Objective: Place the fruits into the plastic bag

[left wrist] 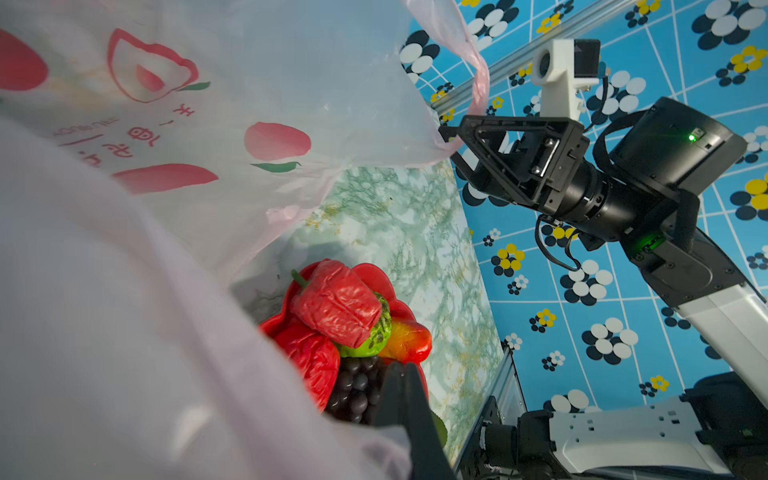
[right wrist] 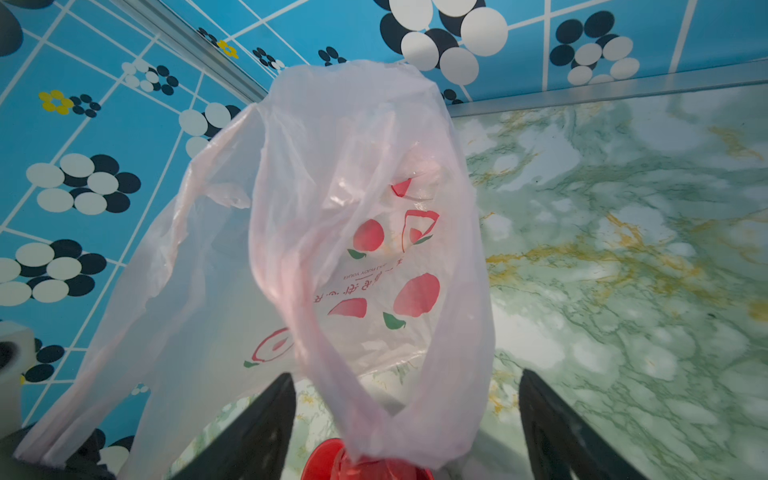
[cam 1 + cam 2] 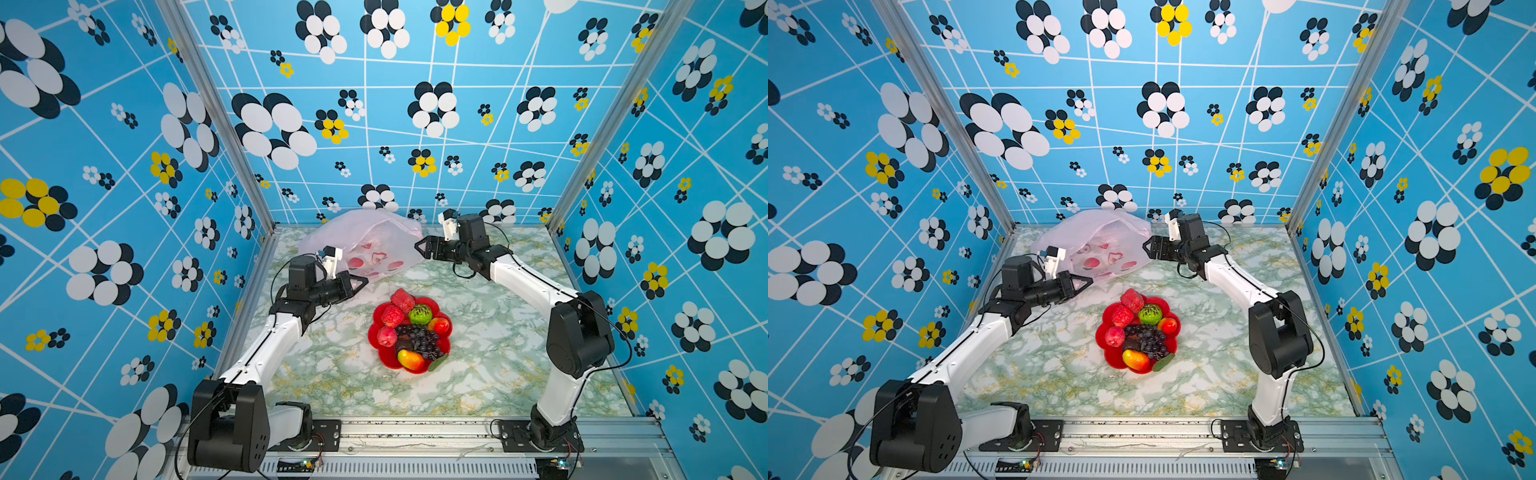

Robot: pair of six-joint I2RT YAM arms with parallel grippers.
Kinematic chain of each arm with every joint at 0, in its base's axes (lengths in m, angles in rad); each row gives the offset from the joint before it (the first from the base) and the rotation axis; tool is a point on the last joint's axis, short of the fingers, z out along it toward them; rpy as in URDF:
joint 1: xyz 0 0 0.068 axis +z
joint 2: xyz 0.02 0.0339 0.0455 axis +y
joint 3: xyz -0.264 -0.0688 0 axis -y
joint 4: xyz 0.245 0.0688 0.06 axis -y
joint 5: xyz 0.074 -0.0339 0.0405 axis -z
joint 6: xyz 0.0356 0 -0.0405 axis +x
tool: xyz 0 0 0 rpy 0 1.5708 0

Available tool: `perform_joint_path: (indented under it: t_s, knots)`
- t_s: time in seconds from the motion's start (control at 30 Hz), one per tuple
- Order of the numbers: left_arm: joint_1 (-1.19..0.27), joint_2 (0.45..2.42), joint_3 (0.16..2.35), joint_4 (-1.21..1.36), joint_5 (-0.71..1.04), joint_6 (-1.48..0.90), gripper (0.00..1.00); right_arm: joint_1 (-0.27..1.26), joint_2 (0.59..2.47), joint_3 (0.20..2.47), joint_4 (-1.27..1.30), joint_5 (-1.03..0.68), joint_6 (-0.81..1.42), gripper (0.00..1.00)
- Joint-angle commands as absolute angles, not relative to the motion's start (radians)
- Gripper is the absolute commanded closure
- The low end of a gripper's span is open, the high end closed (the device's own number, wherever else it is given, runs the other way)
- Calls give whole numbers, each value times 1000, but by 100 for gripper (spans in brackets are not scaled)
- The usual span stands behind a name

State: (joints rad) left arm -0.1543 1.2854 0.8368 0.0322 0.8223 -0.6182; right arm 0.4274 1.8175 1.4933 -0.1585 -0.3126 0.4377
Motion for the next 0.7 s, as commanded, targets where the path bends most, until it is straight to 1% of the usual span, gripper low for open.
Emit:
perform_joint_path:
  t_s: [0.0, 0.03, 0.07, 0.1, 0.27, 0.43, 0.67]
  knots:
    - [-206, 1311, 889, -22, 836, -541, 100, 422, 1719, 1520, -221, -291, 440, 12]
    - [-217, 1318, 894, -23, 830, -539, 100, 422, 1690, 1503, -211, -288, 447, 10]
    - [-221, 1326, 897, -23, 829, -540, 100, 422, 1665, 1489, -201, -283, 454, 4]
    - [-224, 1335, 900, -22, 828, -543, 100, 422, 1638, 1474, -194, -279, 459, 1]
    - [-224, 1372, 934, -44, 837, -535, 100, 422, 1519, 1448, -242, -242, 456, 1]
    - [-226, 1388, 962, -83, 843, -505, 100, 422, 1422, 1486, -410, -185, 442, 1]
    - [-229, 1379, 906, -23, 850, -530, 100, 422, 1275, 1489, -597, -173, 422, 1]
